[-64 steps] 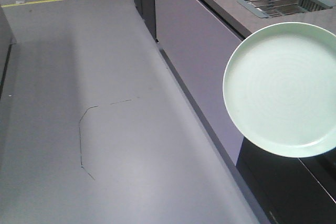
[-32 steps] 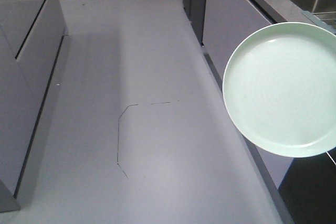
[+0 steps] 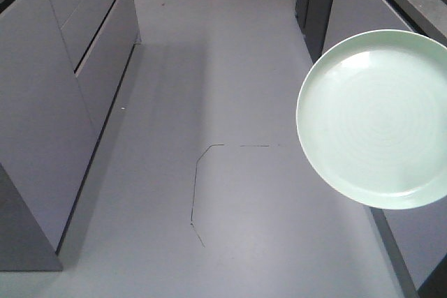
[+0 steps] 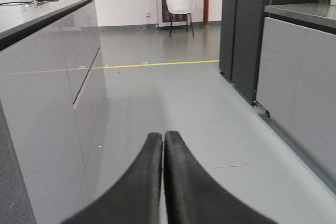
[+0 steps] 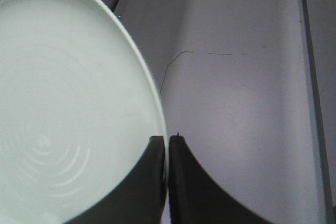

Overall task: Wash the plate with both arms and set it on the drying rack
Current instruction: 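Drive the base away from the counter holding the plate in the right gripper, then drive along the aisle toward the far cabinets carrying the plate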

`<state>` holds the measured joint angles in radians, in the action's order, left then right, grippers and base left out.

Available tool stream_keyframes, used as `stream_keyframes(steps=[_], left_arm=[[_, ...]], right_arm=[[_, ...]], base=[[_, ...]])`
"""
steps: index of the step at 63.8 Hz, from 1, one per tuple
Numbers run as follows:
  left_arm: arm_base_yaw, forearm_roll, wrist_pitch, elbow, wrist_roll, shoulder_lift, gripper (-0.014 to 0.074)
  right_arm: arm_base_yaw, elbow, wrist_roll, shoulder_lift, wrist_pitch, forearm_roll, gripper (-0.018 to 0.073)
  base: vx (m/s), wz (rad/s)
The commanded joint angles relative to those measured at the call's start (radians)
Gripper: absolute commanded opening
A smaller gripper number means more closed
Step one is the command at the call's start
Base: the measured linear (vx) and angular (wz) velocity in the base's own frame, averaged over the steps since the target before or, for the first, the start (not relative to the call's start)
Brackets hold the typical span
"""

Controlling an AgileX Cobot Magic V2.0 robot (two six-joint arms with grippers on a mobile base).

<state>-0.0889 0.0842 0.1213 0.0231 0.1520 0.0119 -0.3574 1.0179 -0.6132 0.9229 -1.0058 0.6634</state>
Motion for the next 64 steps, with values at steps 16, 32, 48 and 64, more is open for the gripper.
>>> stream_keyframes(steps=[16,32,48,64], left_arm=[[0.001,-0.008,-0.066,0.022,0.002,0.016,-0.0006],[0.001,-0.008,-0.066,0.022,0.002,0.016,-0.0006],[0.001,-0.008,-0.066,0.022,0.002,0.016,-0.0006],[0.001,-0.008,-0.066,0.022,0.002,0.016,-0.0006]], right_arm=[[-0.007,0.026,-0.006,-0.01,0.047,0.041,-0.0003],[-0.007,0.026,-0.006,-0.01,0.047,0.041,-0.0003],[-0.007,0.026,-0.006,-0.01,0.047,0.041,-0.0003],[-0.007,0.026,-0.006,-0.01,0.047,0.041,-0.0003]], base=[[0.13,0.13],[0.16,0.05],[0.18,0.02],[0.18,0.02]])
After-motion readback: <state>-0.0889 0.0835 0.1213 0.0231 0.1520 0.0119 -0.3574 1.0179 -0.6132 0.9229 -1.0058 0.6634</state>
